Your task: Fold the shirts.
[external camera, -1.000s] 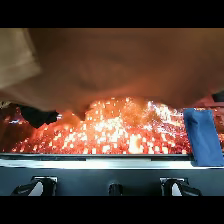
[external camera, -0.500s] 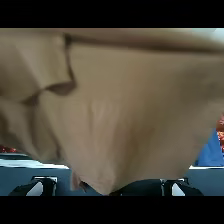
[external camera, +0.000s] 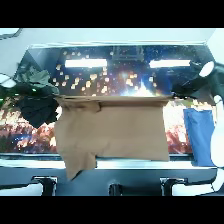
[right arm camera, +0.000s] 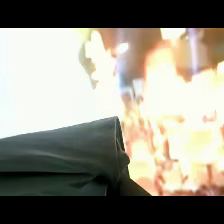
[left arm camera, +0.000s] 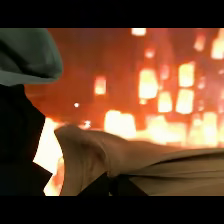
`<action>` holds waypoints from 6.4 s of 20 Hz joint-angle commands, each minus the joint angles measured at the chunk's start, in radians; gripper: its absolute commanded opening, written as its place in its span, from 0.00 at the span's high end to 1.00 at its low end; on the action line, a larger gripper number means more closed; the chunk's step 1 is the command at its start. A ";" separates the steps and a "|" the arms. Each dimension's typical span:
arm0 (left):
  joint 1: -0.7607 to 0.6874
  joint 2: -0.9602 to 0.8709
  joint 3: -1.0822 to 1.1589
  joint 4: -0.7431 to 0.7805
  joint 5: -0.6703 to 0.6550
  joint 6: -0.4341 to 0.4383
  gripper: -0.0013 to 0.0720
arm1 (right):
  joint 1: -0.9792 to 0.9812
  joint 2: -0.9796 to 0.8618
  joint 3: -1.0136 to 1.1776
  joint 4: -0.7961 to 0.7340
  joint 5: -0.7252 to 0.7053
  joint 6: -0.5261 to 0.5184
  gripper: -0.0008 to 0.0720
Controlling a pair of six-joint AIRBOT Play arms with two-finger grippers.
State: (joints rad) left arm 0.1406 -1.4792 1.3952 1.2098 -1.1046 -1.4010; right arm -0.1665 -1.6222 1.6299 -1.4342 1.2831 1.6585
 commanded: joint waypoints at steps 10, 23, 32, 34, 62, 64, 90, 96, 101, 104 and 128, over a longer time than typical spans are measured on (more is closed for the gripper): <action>-0.054 -0.246 0.257 -0.016 0.178 -0.066 0.95 | 0.019 -0.075 -0.016 -0.014 -0.449 0.152 0.93; -0.051 -0.207 0.104 0.048 -0.485 -0.024 0.95 | 0.020 -0.080 -0.037 -0.086 0.291 0.024 0.92; -0.051 -0.213 -0.058 0.039 -0.483 -0.023 0.95 | 0.020 -0.093 -0.174 -0.042 0.233 0.025 0.92; -0.050 -0.213 -0.057 0.039 -0.473 -0.023 0.95 | 0.020 -0.093 -0.174 -0.032 0.226 0.030 0.92; -0.022 0.353 -0.972 -0.272 -0.109 0.082 0.49 | -0.126 0.186 -0.418 -0.006 0.309 -0.048 0.45; -0.029 0.353 -0.972 -0.272 -0.082 0.059 0.72 | -0.126 0.192 -0.428 -0.005 0.314 -0.047 0.45; -0.029 0.360 -0.946 -0.223 -0.084 0.119 0.95 | -0.123 0.254 -0.831 0.096 0.049 -0.129 0.92; -0.030 0.451 -0.673 -0.204 -0.117 0.062 0.95 | -0.123 0.314 -0.645 0.111 0.008 -0.193 0.93; -0.030 0.362 -0.424 -0.161 -0.033 0.032 0.96 | -0.039 0.267 -0.418 0.129 -0.185 -0.146 0.93; -0.029 0.192 -0.297 -0.162 -0.003 0.031 0.95 | 0.023 0.124 -0.307 0.103 -0.267 -0.060 0.93; -0.040 0.012 0.002 -0.179 -0.212 0.032 0.26 | -0.251 -0.225 -0.073 0.386 0.192 -0.067 0.04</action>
State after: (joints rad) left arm 0.1165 -1.5219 1.3895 1.0355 -1.3075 -1.3693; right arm -0.3794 -1.7893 1.5578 -1.1511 1.3895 1.5890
